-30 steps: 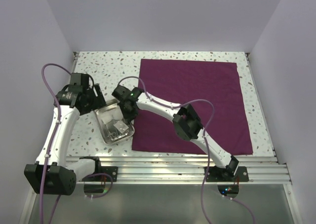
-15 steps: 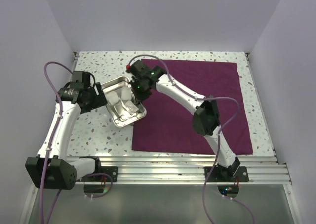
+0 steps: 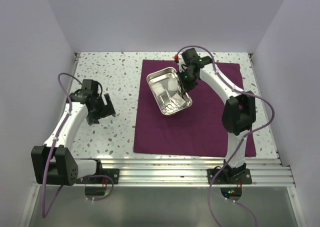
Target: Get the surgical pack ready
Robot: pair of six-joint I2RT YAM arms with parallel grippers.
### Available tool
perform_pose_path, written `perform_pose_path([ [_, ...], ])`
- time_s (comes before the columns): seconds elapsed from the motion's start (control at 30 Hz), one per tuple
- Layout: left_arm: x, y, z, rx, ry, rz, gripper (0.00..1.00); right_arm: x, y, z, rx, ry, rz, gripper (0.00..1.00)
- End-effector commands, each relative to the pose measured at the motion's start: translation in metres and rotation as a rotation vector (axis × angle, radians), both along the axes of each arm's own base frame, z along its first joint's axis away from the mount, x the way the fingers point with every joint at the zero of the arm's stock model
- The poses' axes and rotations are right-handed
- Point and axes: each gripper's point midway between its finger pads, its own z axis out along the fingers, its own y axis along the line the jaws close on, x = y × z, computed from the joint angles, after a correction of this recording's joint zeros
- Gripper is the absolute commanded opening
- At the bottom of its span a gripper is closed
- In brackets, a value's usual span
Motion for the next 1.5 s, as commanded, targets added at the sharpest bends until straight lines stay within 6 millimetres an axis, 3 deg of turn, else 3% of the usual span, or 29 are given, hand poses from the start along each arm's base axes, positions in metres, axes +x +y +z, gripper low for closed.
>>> perform_pose_path([
  [0.0, 0.013, -0.011, -0.003, -0.059, -0.035, 0.000, 0.87, -0.005, -0.003, 0.028, 0.016, -0.112, 0.147, 0.00],
  [0.27, -0.004, -0.041, -0.047, -0.198, 0.071, -0.093, 0.89, -0.018, -0.063, -0.013, -0.077, -0.057, 0.154, 0.00],
  [0.5, -0.010, -0.049, -0.052, -0.247, 0.078, -0.115, 0.91, -0.021, -0.095, -0.042, -0.089, -0.024, 0.167, 0.00],
  [0.93, -0.013, -0.061, -0.058, -0.304, 0.076, -0.169, 0.93, -0.011, -0.118, -0.077, -0.194, 0.058, 0.261, 0.00],
  [1.2, -0.018, -0.084, -0.059, -0.405, 0.066, -0.216, 0.93, -0.008, -0.120, -0.086, -0.211, 0.088, 0.262, 0.00],
  [1.27, -0.021, -0.089, -0.058, -0.427, 0.072, -0.229, 0.93, -0.007, -0.121, -0.087, -0.221, 0.090, 0.240, 0.10],
  [1.3, -0.021, -0.091, -0.058, -0.432, 0.068, -0.235, 0.92, -0.006, -0.120, -0.086, -0.216, 0.084, 0.236, 0.21],
  [1.4, -0.012, -0.095, -0.051, -0.435, 0.024, -0.263, 0.88, -0.006, -0.122, -0.085, -0.216, 0.074, 0.196, 0.41],
  [1.47, 0.000, -0.098, -0.041, -0.423, -0.028, -0.290, 0.83, -0.004, -0.121, -0.079, -0.212, 0.054, 0.170, 0.46],
])
